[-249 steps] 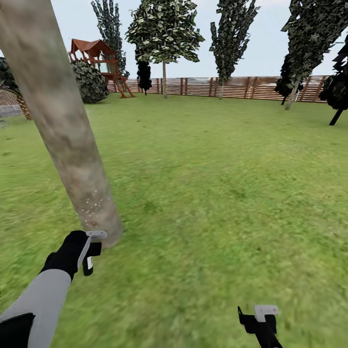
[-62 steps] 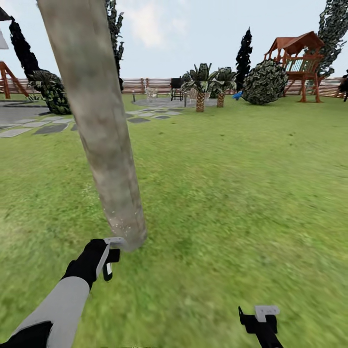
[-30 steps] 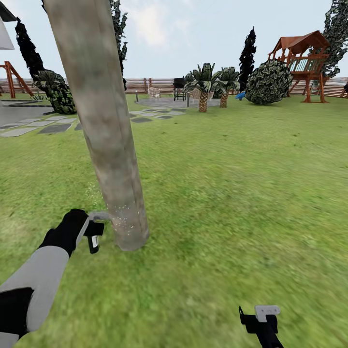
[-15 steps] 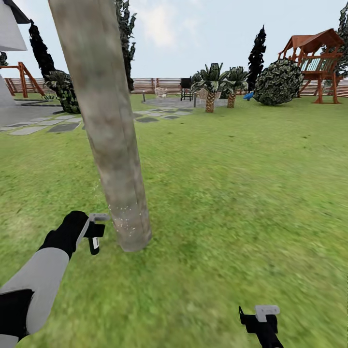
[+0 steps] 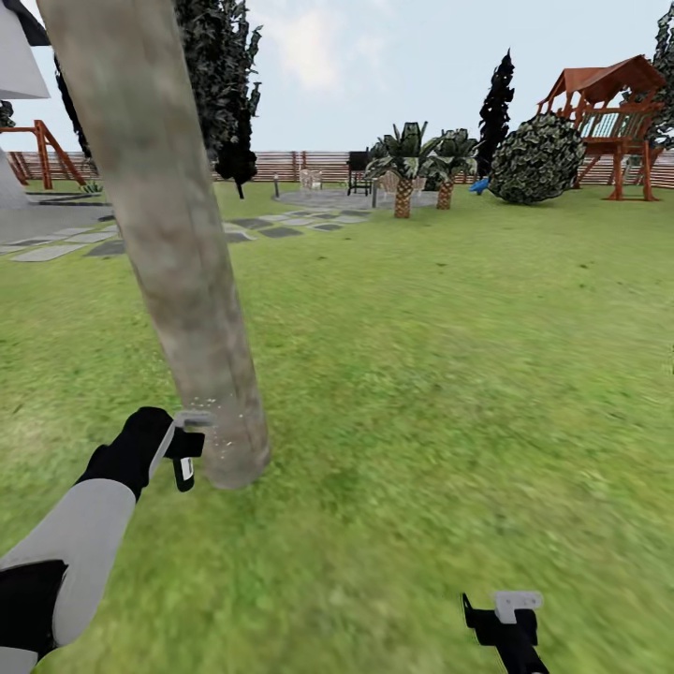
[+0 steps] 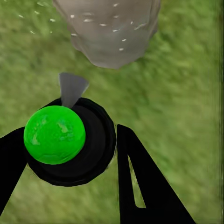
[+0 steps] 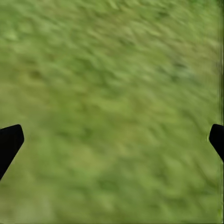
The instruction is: In the garden, pick up the pesticide atomizer on the floor and spray pesticide onto both trees until each tree trunk is fully covered.
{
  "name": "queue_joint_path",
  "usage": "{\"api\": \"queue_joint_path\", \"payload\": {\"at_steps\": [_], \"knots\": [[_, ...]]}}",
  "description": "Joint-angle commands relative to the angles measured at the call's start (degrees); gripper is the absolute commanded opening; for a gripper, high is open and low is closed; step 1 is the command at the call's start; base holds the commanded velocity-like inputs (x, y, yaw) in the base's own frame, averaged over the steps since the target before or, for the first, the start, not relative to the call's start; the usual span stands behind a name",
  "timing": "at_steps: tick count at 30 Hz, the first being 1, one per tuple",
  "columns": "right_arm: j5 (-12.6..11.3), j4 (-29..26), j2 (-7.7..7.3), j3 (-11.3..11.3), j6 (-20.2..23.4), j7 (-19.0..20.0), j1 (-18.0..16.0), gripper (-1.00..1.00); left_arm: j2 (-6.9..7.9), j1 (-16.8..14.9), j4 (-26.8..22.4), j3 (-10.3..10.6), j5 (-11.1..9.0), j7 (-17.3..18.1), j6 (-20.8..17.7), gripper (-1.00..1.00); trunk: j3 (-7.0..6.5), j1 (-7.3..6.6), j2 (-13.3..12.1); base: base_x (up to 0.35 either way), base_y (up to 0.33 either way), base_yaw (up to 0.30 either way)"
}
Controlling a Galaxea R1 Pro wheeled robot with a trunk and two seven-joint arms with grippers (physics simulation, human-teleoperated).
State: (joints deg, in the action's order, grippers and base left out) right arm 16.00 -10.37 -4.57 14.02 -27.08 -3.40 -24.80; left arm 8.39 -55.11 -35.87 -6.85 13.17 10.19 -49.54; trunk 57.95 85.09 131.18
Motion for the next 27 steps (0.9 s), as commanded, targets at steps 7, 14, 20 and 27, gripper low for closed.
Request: {"api": "queue_joint_path", "payload": {"at_steps": [7,14,20,27], "knots": [[0.6,0.1,0.00,0.3,-0.2,-0.3,0.0,1.00,-0.04,0.0,0.1,-0.3,0.7,0.4,-0.2,-1.00,0.05,-0.01,0.0,0.000,-0.278,0.000],[0.6,0.1,0.01,0.2,-0.2,-0.3,0.0,1.00,-0.04,0.0,0.6,-0.4,0.8,0.3,-0.1,-1.00,0.05,-0.01,0.0,0.000,-0.278,0.000],[0.6,0.1,0.08,0.2,-0.2,-0.3,0.0,1.00,-0.04,0.1,0.7,-0.4,0.8,0.3,0.0,-1.00,0.05,-0.01,0.0,0.000,-0.278,0.059],[0.6,0.1,0.08,0.2,-0.2,-0.3,0.0,1.00,0.51,1.6,0.8,-0.7,0.8,0.3,0.3,-1.00,0.05,-0.01,0.0,0.000,-0.278,0.259]]}}
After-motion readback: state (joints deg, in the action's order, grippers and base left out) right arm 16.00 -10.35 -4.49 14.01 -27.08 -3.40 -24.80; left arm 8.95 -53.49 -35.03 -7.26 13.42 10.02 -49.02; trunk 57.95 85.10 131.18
